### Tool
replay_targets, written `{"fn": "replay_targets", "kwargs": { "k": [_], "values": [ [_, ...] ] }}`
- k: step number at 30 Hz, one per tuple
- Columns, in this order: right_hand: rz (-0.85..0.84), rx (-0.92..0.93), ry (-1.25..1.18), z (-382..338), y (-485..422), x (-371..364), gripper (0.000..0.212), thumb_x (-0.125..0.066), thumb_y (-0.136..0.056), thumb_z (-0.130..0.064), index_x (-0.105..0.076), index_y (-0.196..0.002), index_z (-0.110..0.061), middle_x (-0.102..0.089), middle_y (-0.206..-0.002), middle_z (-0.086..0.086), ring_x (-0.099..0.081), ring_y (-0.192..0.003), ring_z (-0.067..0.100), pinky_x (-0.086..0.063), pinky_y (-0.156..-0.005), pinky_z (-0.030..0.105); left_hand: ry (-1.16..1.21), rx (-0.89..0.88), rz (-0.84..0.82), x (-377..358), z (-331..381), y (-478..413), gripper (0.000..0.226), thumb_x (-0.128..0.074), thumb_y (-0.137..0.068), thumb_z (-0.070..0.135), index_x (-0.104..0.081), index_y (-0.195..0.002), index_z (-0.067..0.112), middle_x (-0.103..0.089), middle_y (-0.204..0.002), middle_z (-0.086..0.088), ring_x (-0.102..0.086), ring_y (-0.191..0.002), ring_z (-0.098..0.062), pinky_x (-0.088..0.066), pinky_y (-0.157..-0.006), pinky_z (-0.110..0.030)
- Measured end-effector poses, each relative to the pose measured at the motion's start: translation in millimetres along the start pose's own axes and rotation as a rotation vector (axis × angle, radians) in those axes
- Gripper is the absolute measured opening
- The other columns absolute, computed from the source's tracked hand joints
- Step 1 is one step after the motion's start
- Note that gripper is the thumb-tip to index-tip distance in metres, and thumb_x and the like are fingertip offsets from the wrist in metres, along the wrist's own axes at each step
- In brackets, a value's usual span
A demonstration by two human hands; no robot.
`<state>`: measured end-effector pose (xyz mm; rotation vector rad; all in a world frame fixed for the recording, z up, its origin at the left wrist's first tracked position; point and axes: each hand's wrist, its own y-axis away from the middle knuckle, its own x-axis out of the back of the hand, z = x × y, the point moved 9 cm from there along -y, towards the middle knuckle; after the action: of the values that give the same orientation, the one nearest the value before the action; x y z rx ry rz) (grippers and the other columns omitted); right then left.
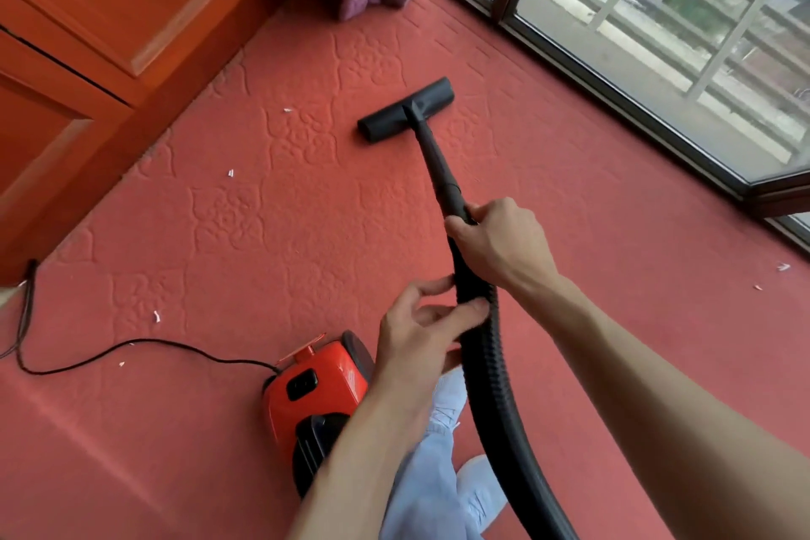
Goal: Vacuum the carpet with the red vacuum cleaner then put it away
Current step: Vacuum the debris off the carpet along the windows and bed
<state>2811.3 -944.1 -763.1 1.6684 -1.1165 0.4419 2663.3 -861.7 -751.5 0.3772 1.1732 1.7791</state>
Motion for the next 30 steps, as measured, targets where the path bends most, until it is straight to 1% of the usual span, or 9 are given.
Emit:
{"fn": "replay_targets", "kwargs": {
  "k": [2, 5, 10, 14, 17, 19, 23, 27, 30],
  "values": [
    [-0.007, -0.026, 0.043, 14.2, 23.9, 19.4, 0.027, -0.057, -0.085, -0.037, -0.072, -0.087, -0.015, -0.053, -0.058, 0.002, -0.05, -0.055, 0.022, -0.031, -0.046, 0.029, -0.017, 0.017, -0.112, -12.0, -6.3, 17.1, 0.041, -0.084, -0.066, 0.015, -0.067, -0.103, 0.016, -0.068, -0.085, -0.013, -0.068, -0.081, -0.023, -0.055, -0.078, -0.04],
    [-0.037, -0.078, 0.052, 41.0, 59.8, 47.7, 0.025, -0.057, -0.087, -0.036, -0.075, -0.09, -0.019, -0.058, -0.058, 0.006, -0.055, -0.059, 0.029, -0.036, -0.048, 0.031, -0.075, 0.05, -0.272, -36.9, -17.2, 37.7, 0.041, -0.087, -0.059, 0.019, -0.067, -0.094, 0.019, -0.067, -0.082, -0.006, -0.067, -0.079, -0.022, -0.053, -0.074, -0.041],
    [-0.048, -0.242, -0.103, 105.5, 100.3, 80.5, 0.021, -0.057, -0.088, -0.035, -0.077, -0.093, -0.03, -0.059, -0.055, 0.006, -0.053, -0.056, 0.023, -0.038, -0.051, 0.029, -0.23, 0.12, -0.421, -85.5, -38.8, 59.9, 0.04, -0.084, -0.063, 0.007, -0.059, -0.093, 0.013, -0.062, -0.07, 0.002, -0.062, -0.06, -0.01, -0.049, -0.054, -0.021],
    [-0.002, -0.4, -0.288, 168.6, 121.9, 98.6, 0.02, -0.057, -0.088, -0.037, -0.077, -0.09, -0.036, -0.073, -0.071, 0.003, -0.065, -0.075, 0.025, -0.047, -0.065, 0.032, -0.358, 0.154, -0.506, -128.4, -58.7, 67.0, 0.038, -0.085, -0.066, 0.003, -0.06, -0.093, 0.012, -0.062, -0.069, 0.001, -0.061, -0.06, -0.013, -0.051, -0.057, -0.025],
    [0.072, -0.509, -0.413, 215.5, 137.9, 113.5, 0.02, -0.058, -0.089, -0.035, -0.076, -0.08, -0.033, -0.073, -0.071, 0.0, -0.065, -0.076, 0.021, -0.048, -0.067, 0.032, -0.48, 0.173, -0.543, -160.6, -73.4, 68.9, 0.036, -0.087, -0.069, 0.002, -0.065, -0.097, 0.007, -0.063, -0.072, -0.003, -0.063, -0.064, -0.014, -0.054, -0.063, -0.03],
    [0.146, -0.589, -0.5, 246.1, 149.3, 121.4, 0.025, -0.059, -0.089, -0.035, -0.074, -0.069, -0.029, -0.074, -0.073, -0.002, -0.066, -0.078, 0.021, -0.051, -0.073, 0.034, -0.555, 0.193, -0.577, -181.8, -82.8, 70.5, 0.036, -0.087, -0.072, 0.004, -0.067, -0.102, 0.007, -0.064, -0.072, -0.003, -0.063, -0.065, -0.015, -0.055, -0.068, -0.033],
    [0.275, -0.733, -0.636, 305.0, 172.0, 125.7, 0.029, -0.059, -0.087, -0.039, -0.076, -0.07, -0.023, -0.075, -0.077, 0.0, -0.067, -0.082, 0.025, -0.054, -0.081, 0.041, -0.687, 0.233, -0.648, -221.3, -106.1, 71.4, 0.035, -0.087, -0.074, 0.011, -0.07, -0.105, 0.012, -0.065, -0.071, -0.001, -0.062, -0.069, -0.019, -0.049, -0.072, -0.036],
    [0.401, -0.835, -0.799, 351.3, 197.8, 125.5, 0.026, -0.059, -0.084, -0.038, -0.076, -0.07, -0.025, -0.075, -0.074, 0.004, -0.068, -0.083, 0.03, -0.052, -0.083, 0.043, -0.809, 0.236, -0.668, -252.5, -133.1, 73.7, 0.035, -0.087, -0.068, 0.023, -0.076, -0.101, 0.022, -0.063, -0.067, 0.005, -0.063, -0.068, -0.016, -0.049, -0.072, -0.034],
    [0.46, -0.919, -0.911, 379.9, 219.9, 119.5, 0.031, -0.06, -0.087, -0.038, -0.076, -0.07, -0.018, -0.075, -0.075, 0.004, -0.069, -0.085, 0.028, -0.052, -0.084, 0.042, -0.853, 0.253, -0.668, -269.6, -155.6, 81.9, 0.027, -0.085, -0.075, 0.018, -0.076, -0.101, 0.023, -0.065, -0.069, 0.003, -0.064, -0.064, -0.012, -0.049, -0.065, -0.024]
  ]
}}
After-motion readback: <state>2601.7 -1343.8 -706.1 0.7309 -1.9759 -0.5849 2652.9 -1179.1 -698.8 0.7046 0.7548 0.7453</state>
